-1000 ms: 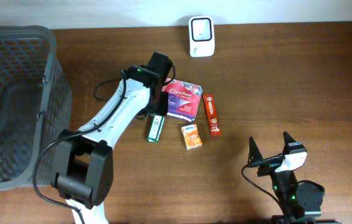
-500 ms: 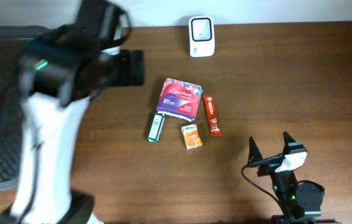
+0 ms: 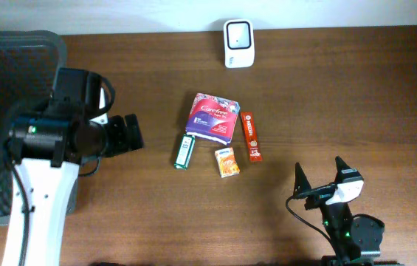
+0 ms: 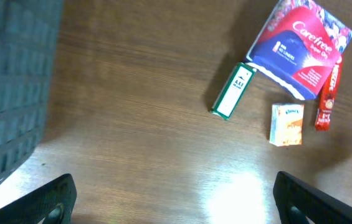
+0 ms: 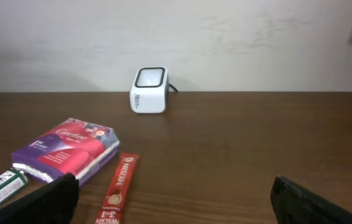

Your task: Scan the item barcode

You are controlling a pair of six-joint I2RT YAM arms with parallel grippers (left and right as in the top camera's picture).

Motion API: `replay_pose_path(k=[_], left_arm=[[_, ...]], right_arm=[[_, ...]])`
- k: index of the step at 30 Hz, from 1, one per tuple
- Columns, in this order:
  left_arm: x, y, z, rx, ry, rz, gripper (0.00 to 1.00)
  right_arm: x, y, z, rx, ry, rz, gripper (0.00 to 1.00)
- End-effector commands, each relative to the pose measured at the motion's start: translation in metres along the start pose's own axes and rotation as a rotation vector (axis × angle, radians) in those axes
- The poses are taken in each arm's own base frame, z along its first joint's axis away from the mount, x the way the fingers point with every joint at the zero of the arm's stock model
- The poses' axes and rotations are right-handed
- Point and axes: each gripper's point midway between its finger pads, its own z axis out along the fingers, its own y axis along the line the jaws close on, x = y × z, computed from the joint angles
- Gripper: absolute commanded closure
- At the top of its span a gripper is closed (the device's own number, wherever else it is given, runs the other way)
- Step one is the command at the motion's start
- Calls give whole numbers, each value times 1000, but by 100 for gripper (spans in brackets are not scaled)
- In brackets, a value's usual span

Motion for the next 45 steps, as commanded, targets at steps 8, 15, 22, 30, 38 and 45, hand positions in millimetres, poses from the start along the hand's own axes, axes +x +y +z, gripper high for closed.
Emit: replay_pose_path(k=[8, 15, 22, 30, 38, 45], left_arm=[[0, -27, 20, 69, 58, 126, 1], [-7, -30, 22, 79, 29, 128, 1], [-7, -28, 23, 70, 32, 128, 1], [-13, -31, 23, 81, 5, 129, 1], [-11, -30, 23, 78, 12, 128, 1], [-11, -30, 24, 77, 14, 129, 1]], right_arm=[[-140, 81, -58, -503, -469, 185, 2], [-186, 110, 9, -607, 293, 249, 2], [11, 54, 94, -152, 1000, 573, 1], [98, 44, 129, 233, 1080, -4, 38], [143, 87, 152, 211, 1020, -238, 51], [172, 81, 146, 226, 1092, -268, 84]])
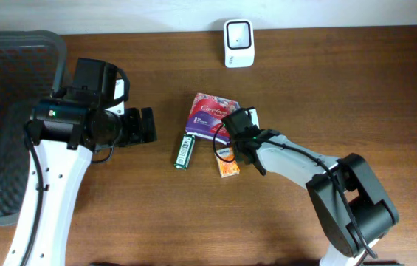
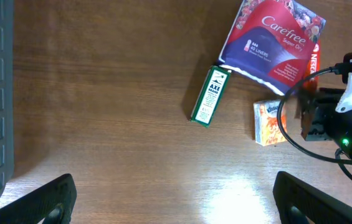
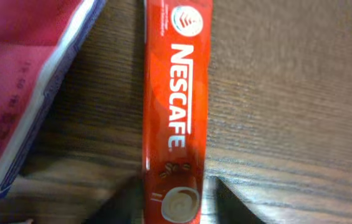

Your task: Scan the item barcode

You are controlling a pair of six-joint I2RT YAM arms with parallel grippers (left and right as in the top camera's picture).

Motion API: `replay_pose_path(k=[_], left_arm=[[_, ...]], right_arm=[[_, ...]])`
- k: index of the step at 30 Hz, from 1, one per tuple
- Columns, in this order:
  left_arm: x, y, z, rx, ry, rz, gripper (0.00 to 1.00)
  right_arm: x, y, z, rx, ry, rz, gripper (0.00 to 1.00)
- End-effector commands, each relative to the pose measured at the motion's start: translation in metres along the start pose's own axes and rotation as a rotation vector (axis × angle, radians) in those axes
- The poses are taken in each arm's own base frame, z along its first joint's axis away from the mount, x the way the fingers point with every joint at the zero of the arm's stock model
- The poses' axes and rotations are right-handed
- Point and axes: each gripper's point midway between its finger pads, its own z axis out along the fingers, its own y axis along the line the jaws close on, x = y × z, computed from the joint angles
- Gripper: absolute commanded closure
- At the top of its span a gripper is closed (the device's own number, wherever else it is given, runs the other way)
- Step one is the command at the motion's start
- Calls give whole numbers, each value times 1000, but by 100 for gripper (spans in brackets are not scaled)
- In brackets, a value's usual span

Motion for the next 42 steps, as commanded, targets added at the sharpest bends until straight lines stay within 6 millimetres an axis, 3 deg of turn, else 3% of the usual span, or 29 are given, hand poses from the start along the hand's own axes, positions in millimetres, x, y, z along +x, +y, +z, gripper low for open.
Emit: replay_pose_path(k=[1, 2, 5, 7, 8, 10, 13, 15, 16, 18, 19, 20, 21, 23, 25, 26, 28, 32, 34, 35, 37, 42], left_arm=[[0, -1, 0, 4, 0, 20, 1], [0, -1, 0, 4, -1, 20, 1], [0, -1, 0, 4, 0, 21, 1], [0, -1, 0, 4, 0, 20, 1], [1, -1, 0, 4, 0, 20, 1], [0, -1, 0, 4, 0, 20, 1], [0, -1, 0, 5, -2, 20, 1], [-1, -1, 0, 6, -6, 21, 1], [-1, -1, 0, 6, -6, 21, 1], [0, -1, 0, 5, -1, 20, 1], [2, 0, 0, 3, 5, 20, 1], [2, 0, 0, 2, 8, 20, 1], [2, 0, 0, 2, 8, 20, 1], [2, 0, 0, 2, 7, 20, 1], [4, -3, 2, 13, 19, 29, 0], [7, -7, 7, 13, 35, 49, 1], [19, -16, 29, 8, 98, 86, 1], [37, -17, 81, -35, 255, 106, 1], [39, -16, 94, -49, 294, 102, 2], [41, -15, 103, -58, 319, 100, 4], [41, -14, 113, -64, 338, 99, 3], [40, -14, 115, -64, 335, 99, 1]], right_arm=[[9, 0, 6, 25, 41, -14, 90], [5, -1, 1, 29, 52, -8, 96], [-27, 1, -26, 9, 66, 7, 96], [-39, 18, -42, -197, 139, 63, 96], [-37, 28, -47, -388, 206, 134, 96], [-35, 28, -57, -690, 305, 279, 96], [-5, 11, -47, -791, 405, 403, 96], [8, 31, -56, -977, 424, 424, 96], [13, 33, -55, -986, 432, 432, 89], [27, 4, -30, -783, 483, 540, 86], [30, -21, -19, -690, 481, 580, 75], [35, -51, -11, -569, 494, 603, 55], [37, -71, -12, -499, 509, 593, 55], [26, -81, -27, -512, 507, 520, 53], [11, -55, -43, -641, 472, 421, 30], [5, -40, -49, -700, 457, 398, 24], [-5, -6, -61, -787, 430, 328, 24], [-29, 21, -92, -818, 390, 222, 25], [-26, 36, -98, -838, 372, 124, 43], [-15, 46, -95, -806, 377, 41, 52], [1, 62, -84, -734, 372, -42, 55], [24, 83, -71, -718, 388, -28, 62]])
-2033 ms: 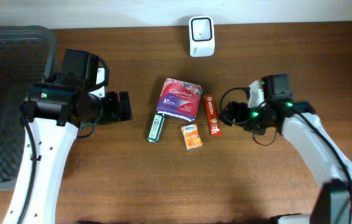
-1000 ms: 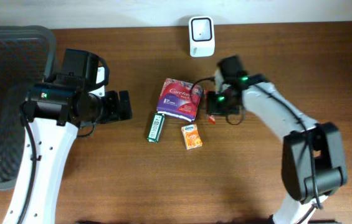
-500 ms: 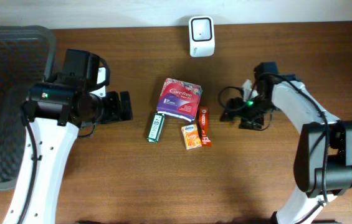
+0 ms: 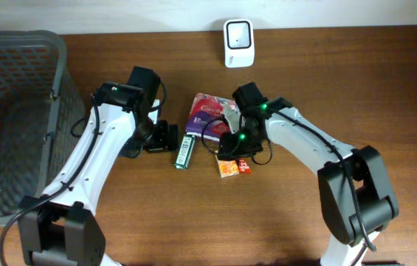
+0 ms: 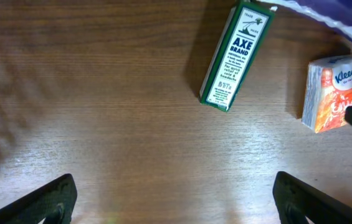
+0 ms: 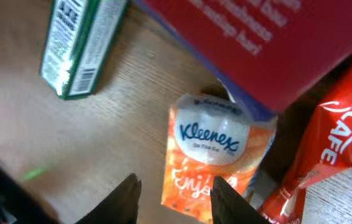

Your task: Scan the item barcode

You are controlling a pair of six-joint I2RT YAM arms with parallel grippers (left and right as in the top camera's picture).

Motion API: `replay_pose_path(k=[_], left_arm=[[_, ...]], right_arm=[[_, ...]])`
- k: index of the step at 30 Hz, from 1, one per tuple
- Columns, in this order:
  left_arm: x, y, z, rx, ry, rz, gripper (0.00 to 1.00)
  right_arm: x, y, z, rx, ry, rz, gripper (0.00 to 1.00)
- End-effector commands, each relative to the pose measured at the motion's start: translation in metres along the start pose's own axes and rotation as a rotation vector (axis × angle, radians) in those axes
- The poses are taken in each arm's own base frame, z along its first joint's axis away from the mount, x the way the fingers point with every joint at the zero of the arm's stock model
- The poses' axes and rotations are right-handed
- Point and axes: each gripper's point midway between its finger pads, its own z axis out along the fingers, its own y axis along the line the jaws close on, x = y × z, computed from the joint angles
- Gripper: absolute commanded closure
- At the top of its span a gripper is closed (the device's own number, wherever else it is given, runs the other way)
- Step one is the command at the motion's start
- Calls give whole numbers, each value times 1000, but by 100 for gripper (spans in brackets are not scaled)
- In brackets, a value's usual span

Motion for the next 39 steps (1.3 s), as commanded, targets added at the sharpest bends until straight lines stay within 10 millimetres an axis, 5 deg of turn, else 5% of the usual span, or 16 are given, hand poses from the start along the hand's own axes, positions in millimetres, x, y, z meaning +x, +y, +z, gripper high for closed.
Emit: replay_pose_path(k=[1, 6, 9, 11, 16, 19, 23, 25, 27, 29, 30, 32, 34, 37, 39], left_arm=[[0, -3, 3, 10, 5, 17, 0], [0, -2, 3, 10, 7, 17, 1], [0, -2, 3, 10, 7, 16, 1], [0, -2, 3, 6, 6, 17, 0], [0, -2, 3, 6, 7, 17, 0], [1, -2, 3, 6, 9, 17, 1], [0, -2, 3, 7, 3, 17, 1], [2, -1, 3, 5, 13, 17, 1], [5, 0, 3, 1, 24, 15, 0], [4, 0, 3, 1, 23, 15, 1], [5, -1, 3, 1, 23, 16, 1], [4, -1, 3, 1, 23, 16, 1], [4, -1, 3, 1, 23, 16, 1], [-3, -3, 3, 11, -5, 18, 1], [-13, -6, 4, 24, -44, 21, 2]], right_arm=[[16, -1, 19, 87, 27, -19, 62], [21, -14, 27, 508, -16, -189, 62], [15, -30, 21, 686, -86, -139, 63], [14, -39, 21, 702, -99, -66, 95], [-6, -19, -16, 528, -96, 50, 96], [-15, 21, -36, 12, -12, 49, 96], [-33, 40, -70, -397, -72, 34, 96], [-37, 40, -70, -397, -89, 22, 96], [-40, 12, -64, -251, -98, 95, 96], [-36, -48, -64, 32, -109, 294, 89], [-33, -69, -69, 109, -117, 323, 71], [-26, -105, -81, 211, -124, 392, 20], [-16, -128, -92, 260, -116, 450, 6], [-32, -108, -88, 126, -155, 417, 1], [-74, -69, -84, -12, -278, 277, 1]])
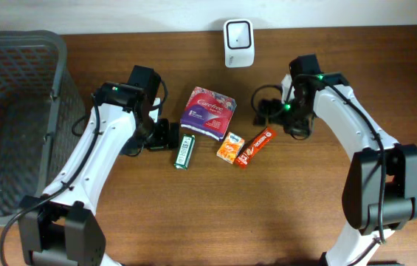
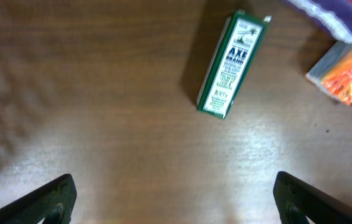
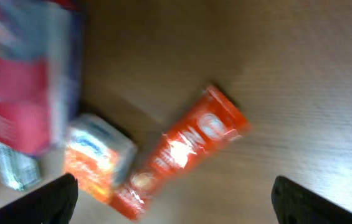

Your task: Scan the item barcode

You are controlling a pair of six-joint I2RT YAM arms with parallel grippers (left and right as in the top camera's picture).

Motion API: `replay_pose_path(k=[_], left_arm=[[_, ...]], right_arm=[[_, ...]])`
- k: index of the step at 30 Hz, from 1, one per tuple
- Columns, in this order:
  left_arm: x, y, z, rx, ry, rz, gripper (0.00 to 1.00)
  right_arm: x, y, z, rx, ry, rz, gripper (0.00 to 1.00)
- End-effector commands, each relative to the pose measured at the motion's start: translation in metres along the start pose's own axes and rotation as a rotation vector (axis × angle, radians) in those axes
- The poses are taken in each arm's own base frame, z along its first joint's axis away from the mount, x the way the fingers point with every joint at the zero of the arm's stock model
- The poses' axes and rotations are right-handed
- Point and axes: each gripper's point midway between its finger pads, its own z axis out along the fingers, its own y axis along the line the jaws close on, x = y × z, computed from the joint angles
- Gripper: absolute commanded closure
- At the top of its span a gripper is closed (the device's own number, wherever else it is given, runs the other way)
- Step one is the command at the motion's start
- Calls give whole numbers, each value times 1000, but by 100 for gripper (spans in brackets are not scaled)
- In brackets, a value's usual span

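Observation:
A white barcode scanner (image 1: 238, 33) stands at the table's far edge. Four items lie mid-table: a purple-red Carefree pack (image 1: 210, 112), a green Axe Brand box (image 1: 184, 151), an orange Kleenex pack (image 1: 230, 146) and a red Nescafe sachet (image 1: 256, 146) lying diagonally. My left gripper (image 1: 165, 136) hovers open just left of the green box (image 2: 230, 64), holding nothing (image 2: 176, 199). My right gripper (image 1: 266, 111) is open wide above and right of the sachet (image 3: 182, 149), with nothing between its fingers (image 3: 176, 199). The right wrist view is blurred.
A dark mesh basket (image 1: 16, 111) fills the left end of the table. The scanner's cable runs off behind it by the wall. Bare wood lies right of the sachet and along the front.
My right gripper was low over the Kleenex pack and sachet with jaws narrow; now it is open wide, farther right and back. The sachet lies diagonal, the Kleenex pack is turned. The left arm has stayed put.
First both arms were drawn back, the right at the front edge, the left by the basket. Then my right gripper was on the Nescafe sachet and the left nearer the green box. Later the right sat over the Kleenex pack. Now it is clear, and those items are shifted.

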Motion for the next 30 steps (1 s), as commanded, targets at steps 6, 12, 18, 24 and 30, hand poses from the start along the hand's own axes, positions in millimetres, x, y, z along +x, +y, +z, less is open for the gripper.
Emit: replay_pose_path(k=[6, 12, 18, 24, 30], left_arm=[[-16, 11, 3, -67, -69, -105, 1], [-18, 11, 3, -65, -76, -104, 1], [-17, 11, 3, -66, -72, -104, 1], [-17, 11, 3, -66, -72, -104, 1], [-18, 11, 3, -65, -75, -104, 1]], right_arm=[[-36, 97, 40, -1, -269, -125, 1], [-29, 119, 96, -82, -218, -120, 1], [-27, 114, 104, -68, -203, -114, 51], [-53, 83, 16, 76, -339, -102, 72], [-37, -24, -98, 839, -429, -162, 72]])
